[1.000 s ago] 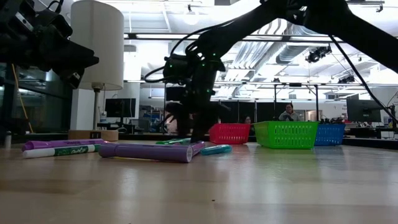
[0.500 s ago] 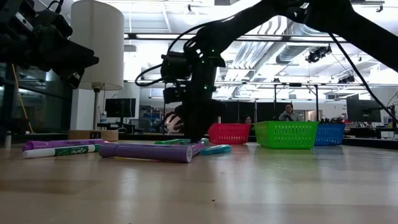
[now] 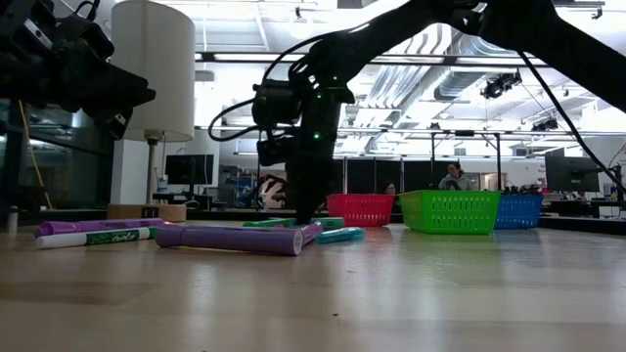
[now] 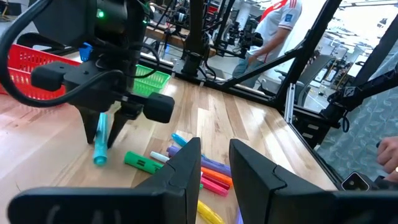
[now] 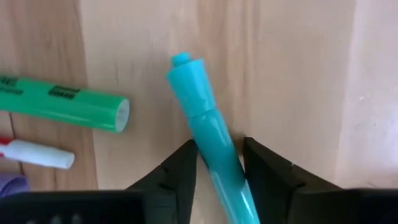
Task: Pick & Place Markers
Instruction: Put the blue highlighter in the red bin
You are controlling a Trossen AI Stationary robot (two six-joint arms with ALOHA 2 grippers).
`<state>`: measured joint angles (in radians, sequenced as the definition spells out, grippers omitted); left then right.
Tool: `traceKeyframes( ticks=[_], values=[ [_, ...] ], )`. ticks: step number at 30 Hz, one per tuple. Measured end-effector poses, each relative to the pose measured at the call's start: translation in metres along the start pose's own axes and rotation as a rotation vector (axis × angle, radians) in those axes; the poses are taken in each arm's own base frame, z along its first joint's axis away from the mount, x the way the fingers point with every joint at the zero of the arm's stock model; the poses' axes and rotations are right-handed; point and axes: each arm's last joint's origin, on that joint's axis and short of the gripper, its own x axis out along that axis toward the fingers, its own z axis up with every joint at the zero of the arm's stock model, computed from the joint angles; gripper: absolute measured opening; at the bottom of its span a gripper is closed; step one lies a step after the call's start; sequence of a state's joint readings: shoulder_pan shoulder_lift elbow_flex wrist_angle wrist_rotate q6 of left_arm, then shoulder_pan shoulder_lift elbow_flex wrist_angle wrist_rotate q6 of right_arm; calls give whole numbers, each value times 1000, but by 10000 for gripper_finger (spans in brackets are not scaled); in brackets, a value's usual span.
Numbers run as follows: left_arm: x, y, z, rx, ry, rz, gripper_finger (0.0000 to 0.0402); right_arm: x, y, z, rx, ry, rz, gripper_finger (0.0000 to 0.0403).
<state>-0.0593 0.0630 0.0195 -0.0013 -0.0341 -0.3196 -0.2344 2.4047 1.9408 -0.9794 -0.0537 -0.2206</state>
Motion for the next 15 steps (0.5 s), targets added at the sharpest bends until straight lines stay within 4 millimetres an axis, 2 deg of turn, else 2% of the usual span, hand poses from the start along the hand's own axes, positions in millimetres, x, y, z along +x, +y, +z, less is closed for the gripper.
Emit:
traceKeyframes(
  ticks=[9,15],
  values=[
    [0,0,0,0,0,0,83,0,-1,4,41,-42,-4,51],
    [0,0,0,0,0,0,83,0,-1,6,40,-60,-6,51]
  ],
)
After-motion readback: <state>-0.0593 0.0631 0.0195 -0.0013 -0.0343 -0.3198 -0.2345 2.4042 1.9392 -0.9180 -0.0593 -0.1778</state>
